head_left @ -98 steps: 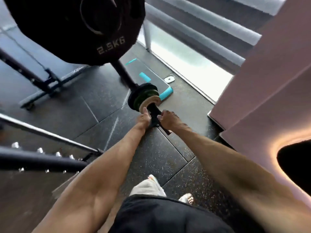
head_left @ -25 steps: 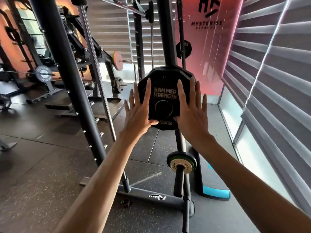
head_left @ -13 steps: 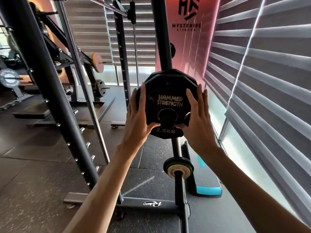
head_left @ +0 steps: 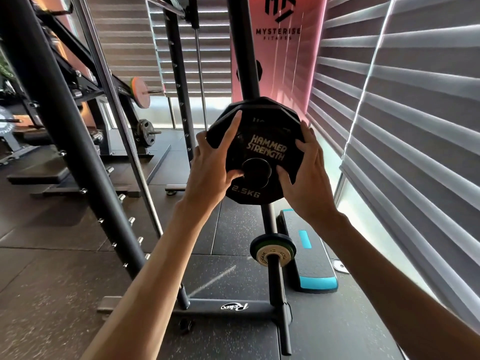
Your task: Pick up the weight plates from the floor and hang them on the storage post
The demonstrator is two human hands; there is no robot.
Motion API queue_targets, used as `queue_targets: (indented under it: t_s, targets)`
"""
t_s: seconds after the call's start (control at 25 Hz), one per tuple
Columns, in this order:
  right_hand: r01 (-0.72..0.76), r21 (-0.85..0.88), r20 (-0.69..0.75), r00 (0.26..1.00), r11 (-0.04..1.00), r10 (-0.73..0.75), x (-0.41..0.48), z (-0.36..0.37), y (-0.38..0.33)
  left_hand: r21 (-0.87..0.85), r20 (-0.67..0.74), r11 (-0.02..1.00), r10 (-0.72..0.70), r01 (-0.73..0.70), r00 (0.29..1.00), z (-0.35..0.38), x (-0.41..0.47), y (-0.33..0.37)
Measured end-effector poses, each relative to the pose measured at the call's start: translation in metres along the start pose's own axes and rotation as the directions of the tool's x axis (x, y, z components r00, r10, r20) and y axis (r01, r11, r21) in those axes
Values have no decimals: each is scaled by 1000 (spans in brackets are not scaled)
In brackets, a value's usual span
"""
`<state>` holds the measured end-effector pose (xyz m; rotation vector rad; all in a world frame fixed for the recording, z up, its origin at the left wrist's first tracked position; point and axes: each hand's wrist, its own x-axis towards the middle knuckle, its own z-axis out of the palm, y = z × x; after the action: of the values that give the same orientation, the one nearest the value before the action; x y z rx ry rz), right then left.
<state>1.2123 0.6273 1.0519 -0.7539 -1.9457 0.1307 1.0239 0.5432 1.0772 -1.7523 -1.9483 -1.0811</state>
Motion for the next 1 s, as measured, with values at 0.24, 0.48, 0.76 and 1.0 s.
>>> queue_targets:
  t_s: [0.24,0.48,0.76,1.0]
  targets:
    - [-138,120,-97,984,983,150,18,-6,-16,-213,-92,976,-66,45,994,2,4,13]
    - [-457,260,68,887,851,456,67,-20,-25,-210,-126,971,-142,113,982,9,31,23]
    - [-418,299,55,905,858,422,78,-17,-31,-187,-155,982,-59,29,986,9,37,20]
    - [-281,196,42,960,940,278,86,-9,-38,-178,-155,983,-72,44,985,12,35,18]
